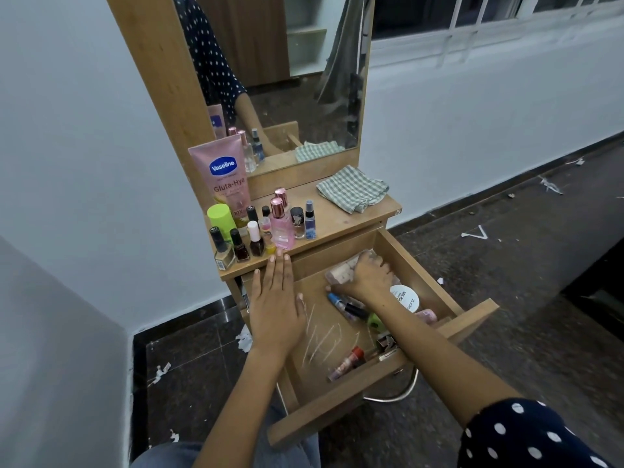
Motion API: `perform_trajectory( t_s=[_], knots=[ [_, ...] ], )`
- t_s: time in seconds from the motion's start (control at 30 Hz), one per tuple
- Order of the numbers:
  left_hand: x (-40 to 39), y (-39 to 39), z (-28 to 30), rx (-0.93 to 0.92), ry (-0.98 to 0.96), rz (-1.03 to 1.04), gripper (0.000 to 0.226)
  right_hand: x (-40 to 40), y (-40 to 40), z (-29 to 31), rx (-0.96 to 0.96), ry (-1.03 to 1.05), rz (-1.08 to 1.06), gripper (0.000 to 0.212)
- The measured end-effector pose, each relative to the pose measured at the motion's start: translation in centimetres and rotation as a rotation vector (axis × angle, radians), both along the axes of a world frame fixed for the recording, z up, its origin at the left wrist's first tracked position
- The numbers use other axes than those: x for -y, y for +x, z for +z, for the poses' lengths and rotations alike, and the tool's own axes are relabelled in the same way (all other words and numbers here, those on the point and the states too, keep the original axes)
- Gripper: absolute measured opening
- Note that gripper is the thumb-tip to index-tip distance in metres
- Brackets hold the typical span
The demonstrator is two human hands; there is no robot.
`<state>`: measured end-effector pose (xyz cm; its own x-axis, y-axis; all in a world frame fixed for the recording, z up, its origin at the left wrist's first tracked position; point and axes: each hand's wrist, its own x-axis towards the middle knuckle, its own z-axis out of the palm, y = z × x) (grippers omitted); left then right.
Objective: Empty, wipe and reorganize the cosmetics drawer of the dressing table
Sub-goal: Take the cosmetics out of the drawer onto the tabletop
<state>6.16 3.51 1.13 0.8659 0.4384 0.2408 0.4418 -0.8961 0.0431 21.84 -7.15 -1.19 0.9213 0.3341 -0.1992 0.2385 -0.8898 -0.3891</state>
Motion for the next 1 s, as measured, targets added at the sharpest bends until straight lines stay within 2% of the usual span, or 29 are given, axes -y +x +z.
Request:
perform_trajectory(
  t_s=[0.13,0.3,0.5,0.67,0.87,1.0],
  knots=[
    [0.3,-0.1,0.4,-0.006,-0.005,0.005,0.067,-0.2,-0.7,-0.1,0.027,-0.02,0.052,0.111],
    [0.4,-0.3,0.8,-0.013,-0.012,0.002,0.067,-0.8,-2.0,-0.3,-0.019,-0.038,0.05,0.118],
    [0.4,-0.2,0.8,-0.039,-0.005,0.015,0.066,-1.2,-1.9,-0.4,-0.014,-0.037,0.015,0.115],
    [0.4,-0.2,0.9,-0.027,-0.017,0.006,0.067,-0.9,-1.8,0.1,0.014,-0.011,0.038,0.104],
    [0.2,-0.3,0.7,-0.019,-0.018,0.002,0.067,0.4,-2.5,2.9,0.042,0.114,0.069,0.094],
    [0.2,-0.2,0.6,0.012,-0.032,-0.011,0.067,1.3,-2.5,5.8,0.155,0.093,0.134,0.101]
  ],
)
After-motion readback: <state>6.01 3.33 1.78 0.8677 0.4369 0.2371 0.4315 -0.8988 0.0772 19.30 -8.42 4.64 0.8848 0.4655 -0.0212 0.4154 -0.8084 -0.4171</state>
